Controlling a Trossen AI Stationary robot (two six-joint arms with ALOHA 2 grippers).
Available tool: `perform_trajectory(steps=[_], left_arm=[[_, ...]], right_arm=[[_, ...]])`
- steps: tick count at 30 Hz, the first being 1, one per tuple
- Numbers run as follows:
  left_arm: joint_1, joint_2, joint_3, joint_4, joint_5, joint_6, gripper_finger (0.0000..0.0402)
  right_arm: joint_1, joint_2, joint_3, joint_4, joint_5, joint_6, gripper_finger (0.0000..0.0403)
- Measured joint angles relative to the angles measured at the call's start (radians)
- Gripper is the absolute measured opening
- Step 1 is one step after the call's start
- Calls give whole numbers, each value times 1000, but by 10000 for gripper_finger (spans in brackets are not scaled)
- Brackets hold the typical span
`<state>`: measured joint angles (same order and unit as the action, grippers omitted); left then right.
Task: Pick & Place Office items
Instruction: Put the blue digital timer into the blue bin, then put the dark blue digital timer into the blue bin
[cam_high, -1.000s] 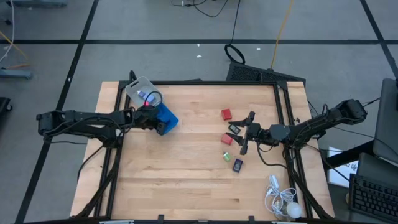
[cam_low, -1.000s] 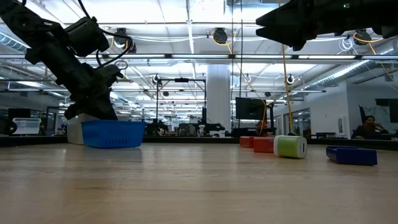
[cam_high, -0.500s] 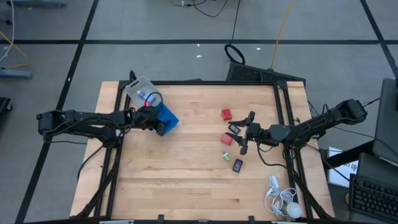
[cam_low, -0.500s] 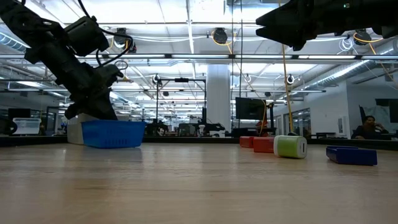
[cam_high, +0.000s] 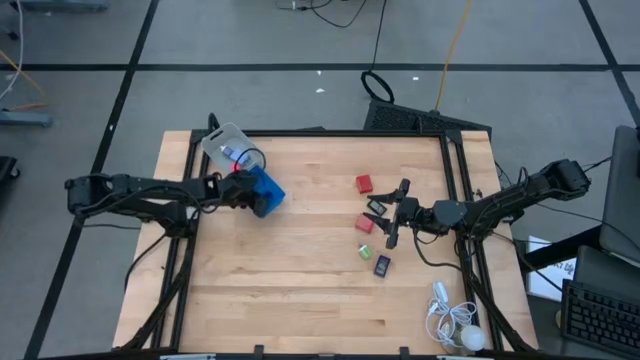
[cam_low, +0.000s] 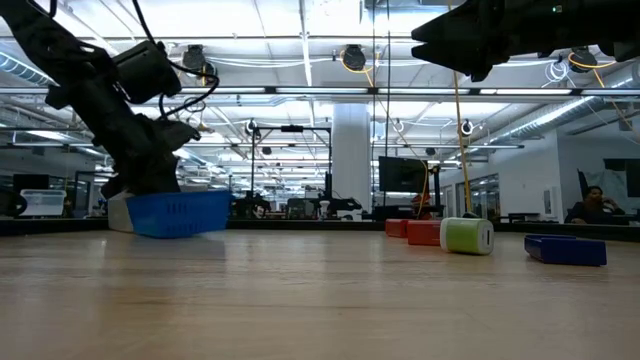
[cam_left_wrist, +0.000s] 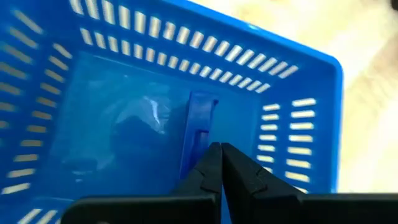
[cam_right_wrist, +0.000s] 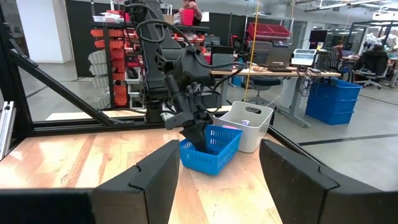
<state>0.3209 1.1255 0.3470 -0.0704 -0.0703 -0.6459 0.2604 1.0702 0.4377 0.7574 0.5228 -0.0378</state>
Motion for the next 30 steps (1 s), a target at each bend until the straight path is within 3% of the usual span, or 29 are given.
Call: perform_trajectory(steps=[14,19,30], left_arm=[[27,-14,6,28,-35,16,6],[21,-14,45,0,13,83,7],[-105,-114,122,0,-88,165,3]], right_arm=[[0,0,0,-2,0,-1,212],[0,0,0,-6,0,-1,212],[0,0,0,-33,0,-6,212]])
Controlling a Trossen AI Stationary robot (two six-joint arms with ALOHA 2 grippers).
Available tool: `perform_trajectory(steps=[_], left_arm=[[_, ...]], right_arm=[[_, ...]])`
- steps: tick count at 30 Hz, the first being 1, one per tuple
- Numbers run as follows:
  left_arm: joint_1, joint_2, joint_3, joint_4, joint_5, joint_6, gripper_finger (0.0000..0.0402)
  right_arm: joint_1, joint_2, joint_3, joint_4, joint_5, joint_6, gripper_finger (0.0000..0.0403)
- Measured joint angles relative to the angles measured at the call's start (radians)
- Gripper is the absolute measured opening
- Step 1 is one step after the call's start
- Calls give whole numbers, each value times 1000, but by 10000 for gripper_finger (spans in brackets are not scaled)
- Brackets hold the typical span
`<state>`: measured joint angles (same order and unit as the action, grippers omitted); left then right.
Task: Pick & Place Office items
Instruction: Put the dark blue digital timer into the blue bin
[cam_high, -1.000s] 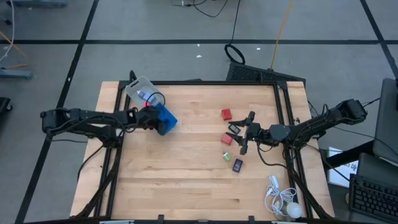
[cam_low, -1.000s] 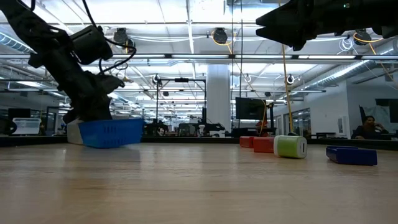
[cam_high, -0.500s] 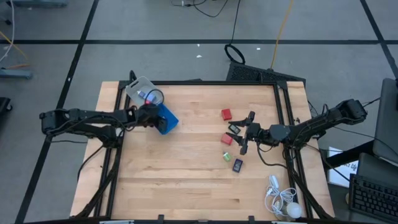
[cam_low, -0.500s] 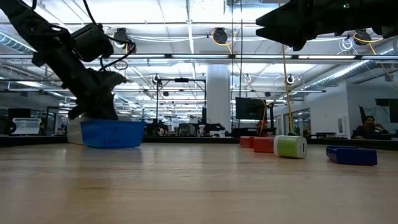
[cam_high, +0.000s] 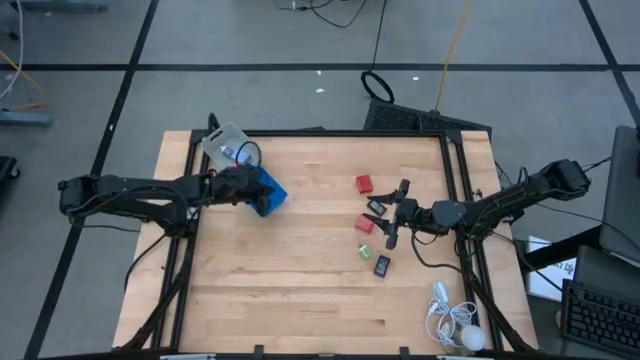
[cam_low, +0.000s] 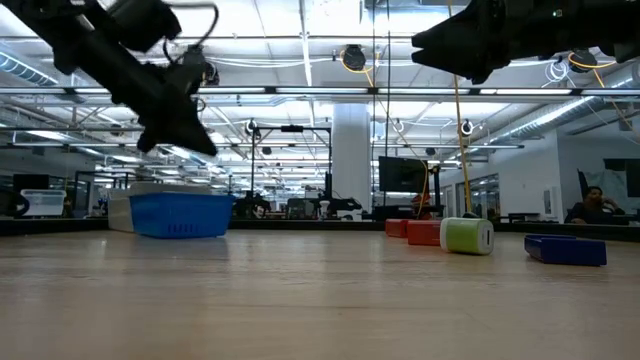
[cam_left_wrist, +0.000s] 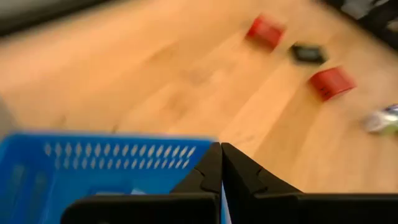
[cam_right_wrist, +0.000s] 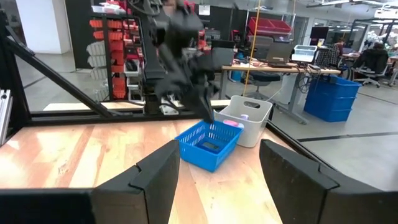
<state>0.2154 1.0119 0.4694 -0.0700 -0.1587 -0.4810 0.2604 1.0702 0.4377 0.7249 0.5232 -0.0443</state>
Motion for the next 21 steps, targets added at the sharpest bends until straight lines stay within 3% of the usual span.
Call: perform_trajectory(steps=[9,17,21], left_arm=[[-218,-179,3,117,-44,236,3],[-351,-321,-4,9,-217,252,3],[-381,-386,-45,12,-236,280,3]], right_arm=[[0,0,0,-17,0,6,212],[0,0,0,-46,0,33,212],[0,0,0,-78,0,33,212]])
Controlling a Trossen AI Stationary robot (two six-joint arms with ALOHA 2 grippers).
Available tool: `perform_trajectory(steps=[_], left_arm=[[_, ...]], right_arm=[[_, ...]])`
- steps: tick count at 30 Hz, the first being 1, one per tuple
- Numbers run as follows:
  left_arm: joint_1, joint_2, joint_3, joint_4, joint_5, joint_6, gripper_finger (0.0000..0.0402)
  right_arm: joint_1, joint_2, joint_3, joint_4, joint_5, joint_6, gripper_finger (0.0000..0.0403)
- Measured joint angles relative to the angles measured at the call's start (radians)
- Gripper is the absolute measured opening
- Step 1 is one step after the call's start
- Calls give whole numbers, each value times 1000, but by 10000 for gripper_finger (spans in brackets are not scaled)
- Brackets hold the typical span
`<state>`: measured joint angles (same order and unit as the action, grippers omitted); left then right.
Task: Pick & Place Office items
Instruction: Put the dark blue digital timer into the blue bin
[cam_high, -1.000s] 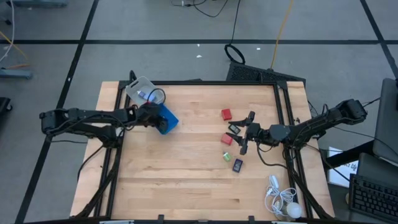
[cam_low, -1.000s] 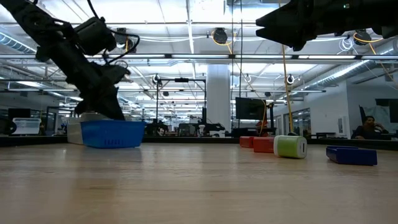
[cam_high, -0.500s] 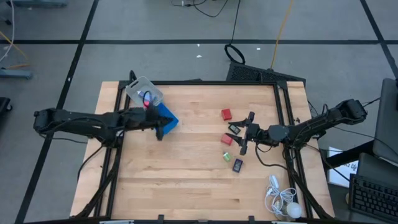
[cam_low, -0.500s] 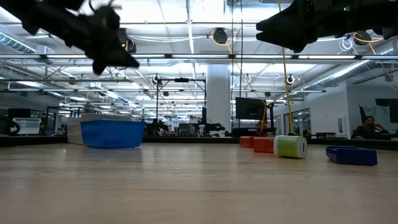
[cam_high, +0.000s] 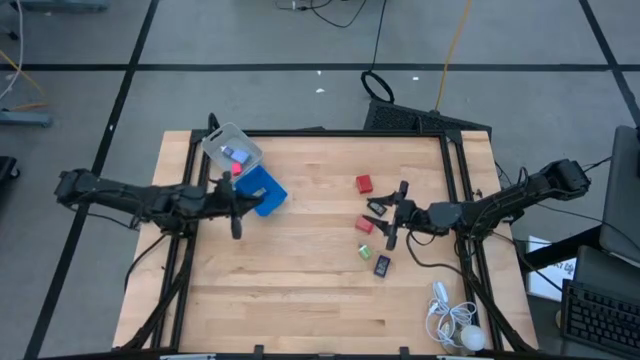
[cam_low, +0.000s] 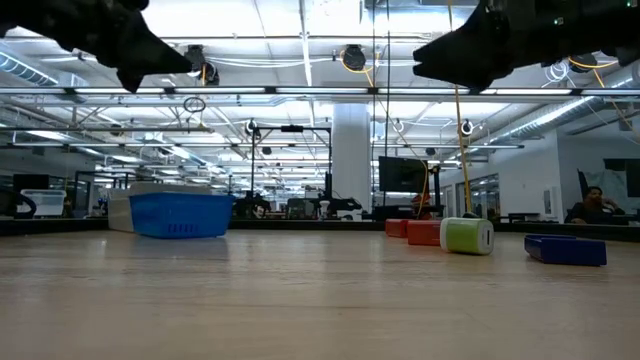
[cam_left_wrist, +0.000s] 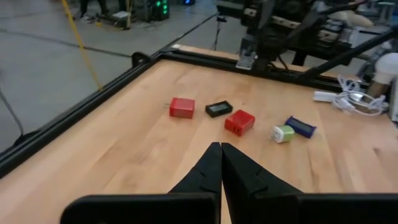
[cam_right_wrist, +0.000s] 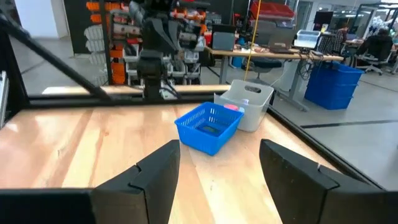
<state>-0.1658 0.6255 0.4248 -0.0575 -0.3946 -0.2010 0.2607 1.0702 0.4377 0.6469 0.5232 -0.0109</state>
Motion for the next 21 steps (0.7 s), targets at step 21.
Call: perform_trajectory(steps=[21], left_arm=[[-10,-175,-88,2,-1,-14,3]], right_arm=[[437,272,156,-332,-108,523,212]])
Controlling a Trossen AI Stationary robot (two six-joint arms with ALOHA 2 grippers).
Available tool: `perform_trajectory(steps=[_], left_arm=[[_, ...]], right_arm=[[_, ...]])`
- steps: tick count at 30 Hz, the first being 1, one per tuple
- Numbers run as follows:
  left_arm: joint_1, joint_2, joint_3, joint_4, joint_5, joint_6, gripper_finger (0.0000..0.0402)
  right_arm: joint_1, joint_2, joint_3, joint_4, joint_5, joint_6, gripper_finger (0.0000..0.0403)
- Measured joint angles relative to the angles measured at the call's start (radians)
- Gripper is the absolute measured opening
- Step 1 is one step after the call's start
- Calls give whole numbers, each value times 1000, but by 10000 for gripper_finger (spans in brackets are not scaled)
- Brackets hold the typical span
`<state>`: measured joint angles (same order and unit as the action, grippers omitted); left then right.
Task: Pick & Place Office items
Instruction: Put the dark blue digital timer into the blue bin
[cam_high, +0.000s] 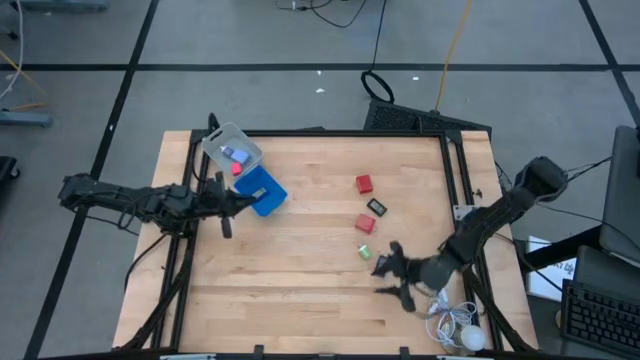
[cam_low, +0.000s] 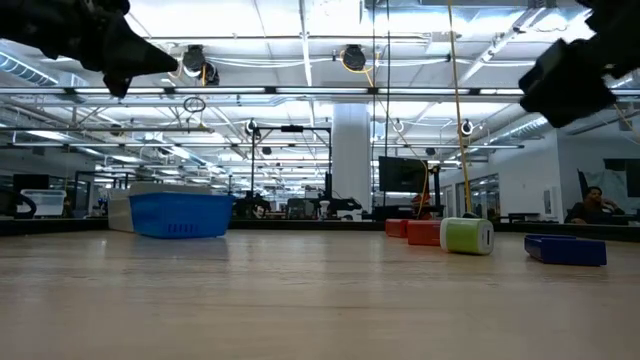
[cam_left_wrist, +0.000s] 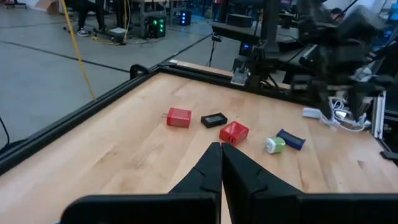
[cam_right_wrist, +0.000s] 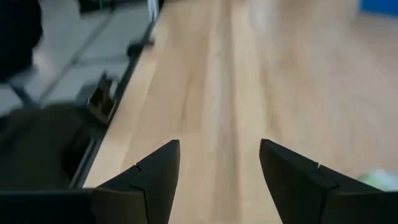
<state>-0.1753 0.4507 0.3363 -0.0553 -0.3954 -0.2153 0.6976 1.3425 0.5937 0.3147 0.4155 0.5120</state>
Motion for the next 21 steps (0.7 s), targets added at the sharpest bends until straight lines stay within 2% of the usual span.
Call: perform_trajectory(steps=[4,7,13,17,21], left_arm=[[0,1,0,5,-9,-32,10],[0,1,0,6,-24,-55,20],[0,1,0,5,-25,-56,15],[0,1,0,4,-26,-56,3],[0,1,0,4,-26,-55,11]], right_arm=[[11,116,143,-239,-5,99,212],[9,179,206,-409,-56,156,212],[-18,220,218,-474,-130,226,212],[-36,221,218,-572,-134,285,212],[-54,219,219,-664,-151,321,212]])
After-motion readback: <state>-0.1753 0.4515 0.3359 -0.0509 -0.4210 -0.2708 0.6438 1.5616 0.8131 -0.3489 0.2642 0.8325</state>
